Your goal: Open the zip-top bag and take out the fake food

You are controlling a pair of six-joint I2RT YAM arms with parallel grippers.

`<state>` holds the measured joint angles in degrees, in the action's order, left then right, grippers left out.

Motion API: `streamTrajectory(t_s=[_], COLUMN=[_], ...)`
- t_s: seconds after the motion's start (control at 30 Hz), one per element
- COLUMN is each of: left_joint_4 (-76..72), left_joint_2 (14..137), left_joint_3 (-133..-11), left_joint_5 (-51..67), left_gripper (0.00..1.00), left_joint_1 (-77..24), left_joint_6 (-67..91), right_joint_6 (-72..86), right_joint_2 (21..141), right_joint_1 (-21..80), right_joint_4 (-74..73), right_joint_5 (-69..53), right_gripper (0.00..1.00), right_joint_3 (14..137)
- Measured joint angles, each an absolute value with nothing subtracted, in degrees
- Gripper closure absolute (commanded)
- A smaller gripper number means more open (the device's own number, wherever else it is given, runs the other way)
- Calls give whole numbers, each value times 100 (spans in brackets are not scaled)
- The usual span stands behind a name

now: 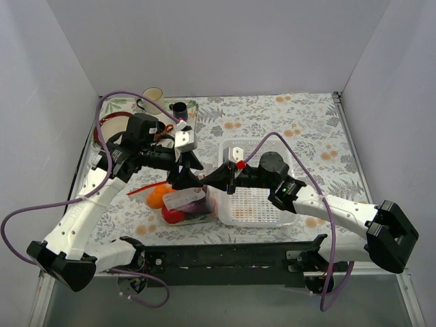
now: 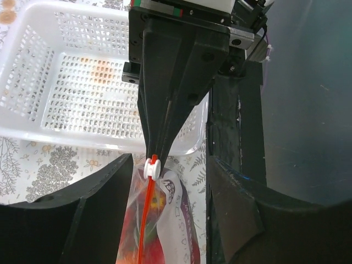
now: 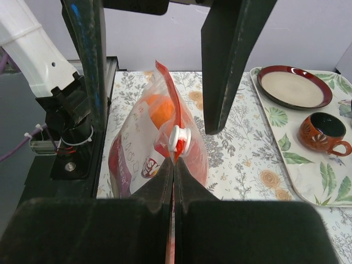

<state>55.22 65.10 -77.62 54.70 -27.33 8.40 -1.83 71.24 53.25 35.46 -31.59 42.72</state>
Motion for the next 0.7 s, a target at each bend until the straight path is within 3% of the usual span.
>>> streamTrajectory(t_s=[0.4,0.47,0.63,0.7], left_joint_4=[5509,5513,5544,5533], left_joint_2=[6556,6543,6545,6545], left_joint_3=[-7671,-7605,-7535,-7535], left_joint_5=[5301,5223,5004,4971], left_gripper=[55,62,67,77], left_joint_1=[-2888,-2906,-2945,-2947], left_joint_6=[744,687,521,489], right_joint_6=[-167,-167,-167,-167], right_joint_2=[7124,7124,7118,7118], right_joint_1=[5325,5325,5325,5325], right_joint_4=[3444,3444,3433,3426], right_joint_5=[-3173,-3173,-3173,-3179], right_gripper=[99,99,99,99], right_joint_3=[4276,4276,4276,4278])
